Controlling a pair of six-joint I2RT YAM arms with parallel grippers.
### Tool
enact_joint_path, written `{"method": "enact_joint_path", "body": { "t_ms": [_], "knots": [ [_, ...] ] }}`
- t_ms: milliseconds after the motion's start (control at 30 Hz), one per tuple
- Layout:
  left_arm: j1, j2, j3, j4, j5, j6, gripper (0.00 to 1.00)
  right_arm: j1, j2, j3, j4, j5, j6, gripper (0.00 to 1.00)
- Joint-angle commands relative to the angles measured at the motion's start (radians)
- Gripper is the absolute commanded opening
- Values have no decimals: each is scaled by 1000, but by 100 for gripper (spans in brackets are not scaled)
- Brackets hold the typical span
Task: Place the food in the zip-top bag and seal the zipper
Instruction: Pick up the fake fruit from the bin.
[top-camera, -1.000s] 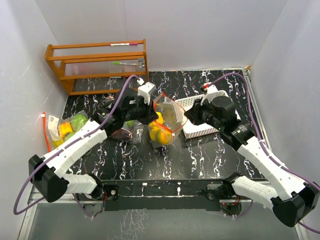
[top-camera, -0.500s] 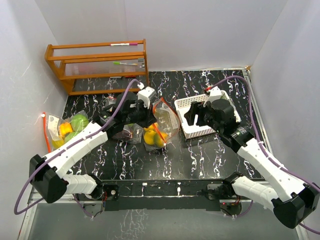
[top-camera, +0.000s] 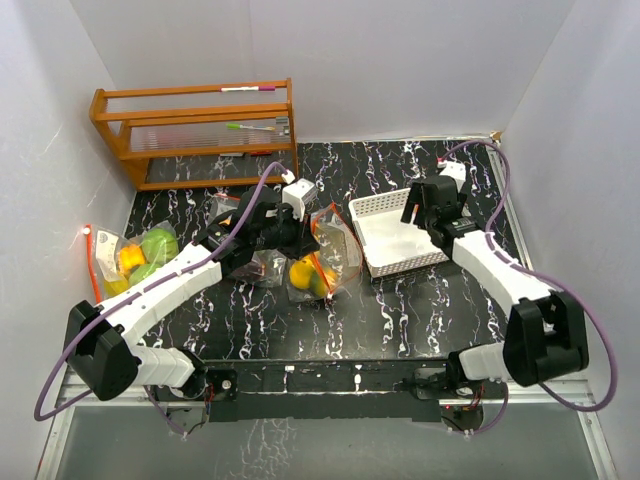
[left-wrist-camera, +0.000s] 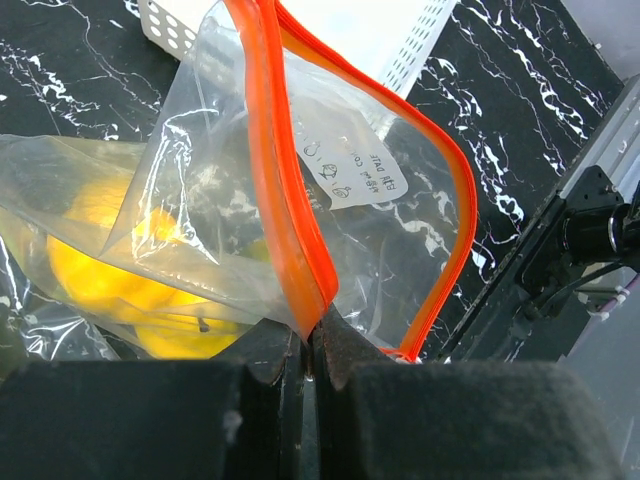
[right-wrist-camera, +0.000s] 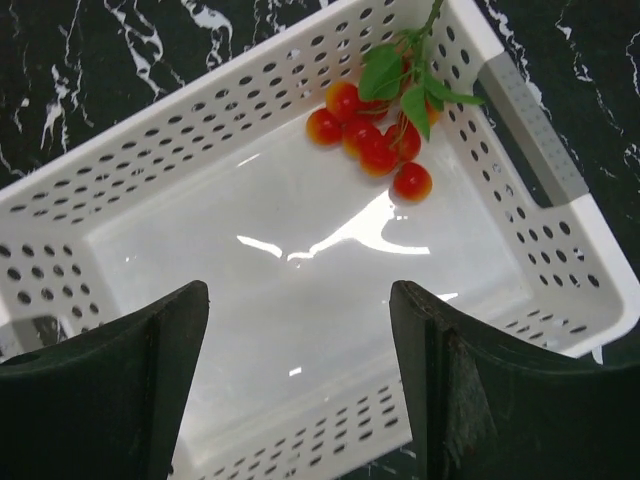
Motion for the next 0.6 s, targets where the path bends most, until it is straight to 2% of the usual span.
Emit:
{"method": "enact_joint_path", "body": {
  "t_ms": [0, 233, 567],
  "knots": [
    [1, -22, 2, 23, 38, -3, 0, -58, 87, 31, 231, 34, 8, 74],
    [2, -27, -2, 26, 45, -5, 0, -125, 310, 118, 311, 12, 17, 69],
    [3, -23, -4, 27, 45, 5, 0, -126, 402, 118, 438, 190, 36, 66]
  ]
}}
